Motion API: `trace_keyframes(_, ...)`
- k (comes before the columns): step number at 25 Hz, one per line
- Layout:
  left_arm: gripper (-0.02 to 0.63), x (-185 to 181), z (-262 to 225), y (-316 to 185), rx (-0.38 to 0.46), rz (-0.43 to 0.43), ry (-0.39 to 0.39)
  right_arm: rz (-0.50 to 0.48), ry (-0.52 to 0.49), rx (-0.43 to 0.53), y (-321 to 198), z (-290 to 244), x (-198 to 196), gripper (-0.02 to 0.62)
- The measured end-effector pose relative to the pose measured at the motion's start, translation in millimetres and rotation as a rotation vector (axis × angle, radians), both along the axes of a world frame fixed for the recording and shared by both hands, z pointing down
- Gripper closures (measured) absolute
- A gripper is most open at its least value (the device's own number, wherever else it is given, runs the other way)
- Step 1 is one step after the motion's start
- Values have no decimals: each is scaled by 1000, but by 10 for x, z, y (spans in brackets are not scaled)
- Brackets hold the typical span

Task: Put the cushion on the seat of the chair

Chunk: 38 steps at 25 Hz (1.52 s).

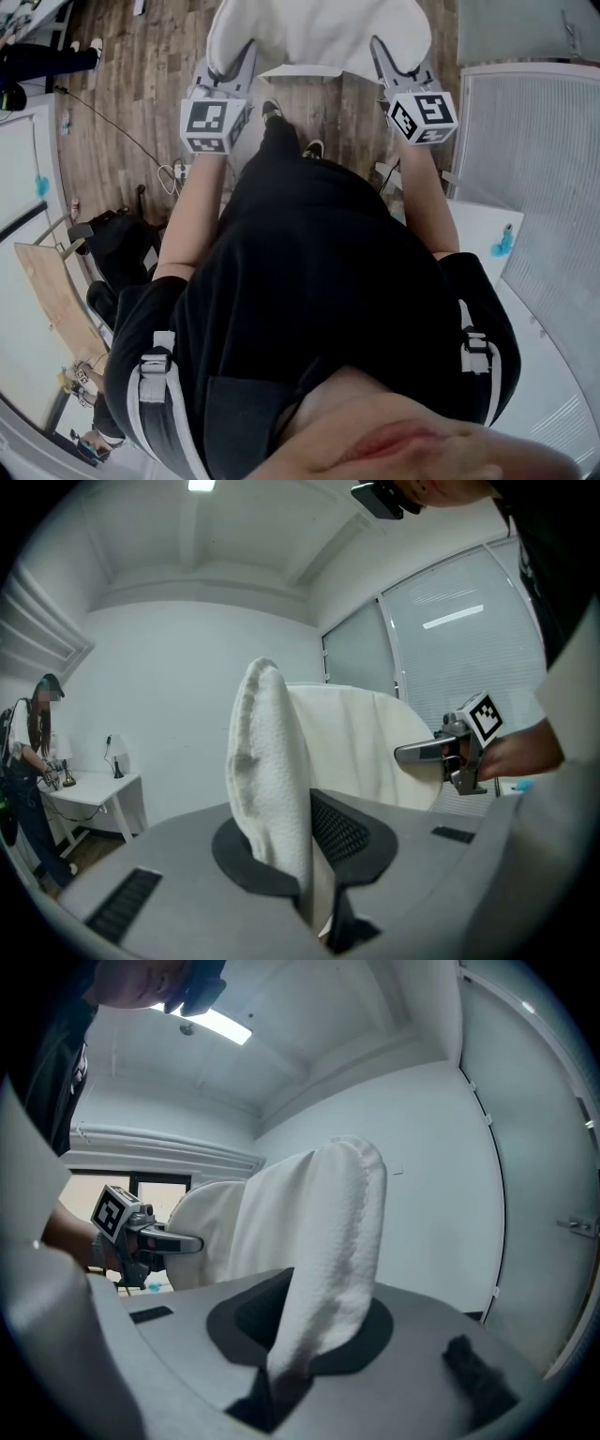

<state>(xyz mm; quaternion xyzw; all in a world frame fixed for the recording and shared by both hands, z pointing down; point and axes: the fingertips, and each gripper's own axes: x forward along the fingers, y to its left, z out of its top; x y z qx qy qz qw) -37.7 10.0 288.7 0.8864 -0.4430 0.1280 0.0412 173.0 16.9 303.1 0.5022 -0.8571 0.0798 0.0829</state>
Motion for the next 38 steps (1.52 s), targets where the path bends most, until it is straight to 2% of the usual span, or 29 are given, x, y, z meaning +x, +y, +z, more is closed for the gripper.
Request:
trace_keyframes(16,551,-326,309,-1309,-91,51,38,46,51,-57,-1209,243,-340,538)
trace_keyframes(25,551,-509,493,-2042,-133,112,49,100,78,-101,-1821,378,-532,538)
trace_keyframes(31,551,-525,676,-2289,-164,142,39,122,76,-135,-2021,573,-555,538)
trace_keyframes(38,551,-450,1079,-2534,-229,132,25,111,84,-208,-2294,963,-474,531)
